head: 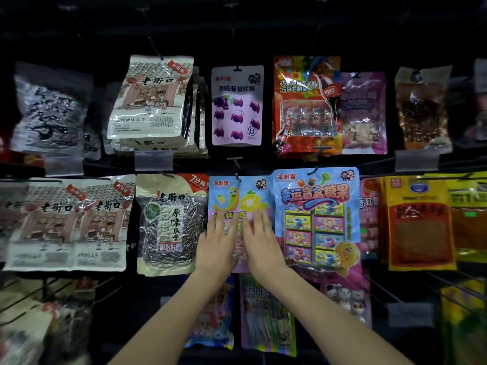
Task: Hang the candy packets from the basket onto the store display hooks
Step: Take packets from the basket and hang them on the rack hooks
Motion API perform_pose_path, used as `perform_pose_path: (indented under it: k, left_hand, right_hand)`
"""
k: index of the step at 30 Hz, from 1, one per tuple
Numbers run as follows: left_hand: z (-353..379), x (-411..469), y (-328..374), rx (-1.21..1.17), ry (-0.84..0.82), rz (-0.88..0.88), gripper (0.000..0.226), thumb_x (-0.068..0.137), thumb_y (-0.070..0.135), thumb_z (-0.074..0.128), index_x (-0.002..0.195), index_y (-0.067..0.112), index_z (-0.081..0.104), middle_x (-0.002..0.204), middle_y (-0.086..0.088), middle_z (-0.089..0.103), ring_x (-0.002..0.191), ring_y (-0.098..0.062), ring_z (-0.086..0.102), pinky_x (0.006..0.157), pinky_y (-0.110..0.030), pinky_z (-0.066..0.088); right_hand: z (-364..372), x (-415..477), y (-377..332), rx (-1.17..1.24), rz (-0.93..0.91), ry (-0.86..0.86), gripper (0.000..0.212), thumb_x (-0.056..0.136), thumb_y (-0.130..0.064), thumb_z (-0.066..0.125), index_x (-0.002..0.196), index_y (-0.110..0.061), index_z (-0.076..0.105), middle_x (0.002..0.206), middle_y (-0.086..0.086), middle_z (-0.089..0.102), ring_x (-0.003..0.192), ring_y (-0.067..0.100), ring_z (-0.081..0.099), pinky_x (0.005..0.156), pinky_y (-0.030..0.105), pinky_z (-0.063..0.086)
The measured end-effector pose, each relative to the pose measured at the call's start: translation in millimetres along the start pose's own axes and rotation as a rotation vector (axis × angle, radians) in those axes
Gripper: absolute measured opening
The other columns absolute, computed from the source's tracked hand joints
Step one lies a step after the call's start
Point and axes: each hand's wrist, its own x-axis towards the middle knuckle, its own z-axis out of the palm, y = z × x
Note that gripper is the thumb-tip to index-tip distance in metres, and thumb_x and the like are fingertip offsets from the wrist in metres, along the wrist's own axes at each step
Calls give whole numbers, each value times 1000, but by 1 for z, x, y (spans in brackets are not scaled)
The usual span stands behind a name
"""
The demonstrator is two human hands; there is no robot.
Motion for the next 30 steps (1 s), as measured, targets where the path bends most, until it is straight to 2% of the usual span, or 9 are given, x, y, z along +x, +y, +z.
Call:
perform_pose_path:
  k: [4,6,9,11,15,19,21,25,30]
  left_hand:
    - [-12,-9,-1,-29,-8,5,104,86,53,77,165,28,13,165,-13,24,154,-33,23,109,-48,45]
    - [-19,-16,-3,-32,-11,11,99,87,52,76,164,28,18,162,-11,29,151,-32,29,107,-47,47]
    - [-31,-32,-5,-43,-11,39,86,92,47,68,162,27,23,161,-10,31,150,-31,30,106,-46,48]
    - [-40,-46,-5,-51,-6,51,79,93,48,66,160,26,29,162,-10,32,149,-31,32,105,-46,48]
    - [-58,-77,0,-85,5,70,72,86,54,69,149,24,48,151,-13,48,137,-36,50,93,-50,55]
    - [-75,-117,15,-150,30,82,68,89,62,53,148,28,46,148,-10,50,134,-34,52,99,-48,54]
    - [-81,-140,24,-179,47,94,69,89,63,51,148,27,47,146,-10,52,131,-34,54,95,-46,55]
    - [-92,-189,54,-260,10,50,77,88,70,47,153,28,46,153,-4,46,139,-27,48,102,-43,53]
    - [-101,-244,92,-384,-68,42,82,87,77,39,159,38,34,162,4,33,148,-18,37,110,-39,49]
  right_hand:
    - [-9,-12,1,107,-45,-36,94,95,1,66,166,-7,5,172,22,-9,159,38,-16,132,44,3]
    - [-15,-22,3,196,-39,-27,95,93,6,66,166,-12,8,173,17,-12,160,34,-17,131,42,14]
    - [-19,-38,7,297,-45,-8,89,95,6,63,166,-15,14,174,10,-11,161,30,-13,125,43,32]
    - [-23,-51,12,328,-49,11,85,97,4,61,166,-19,17,174,7,-9,162,28,-8,121,43,37]
    - [-40,-86,27,407,-59,52,80,98,-11,67,165,-25,23,174,3,-1,161,24,5,121,39,34]
    - [-56,-127,45,477,5,24,83,98,-33,69,164,-35,19,174,-1,0,161,22,5,121,38,33]
    - [-61,-150,54,484,32,-4,85,97,-43,70,164,-36,19,174,-5,0,161,20,6,124,39,28]
    - [-64,-208,72,543,63,-51,83,95,-57,66,162,-43,20,172,-14,6,160,15,10,127,42,26]
    - [-57,-285,88,592,90,-113,84,92,-62,66,161,-47,21,169,-22,7,159,9,9,128,39,24]
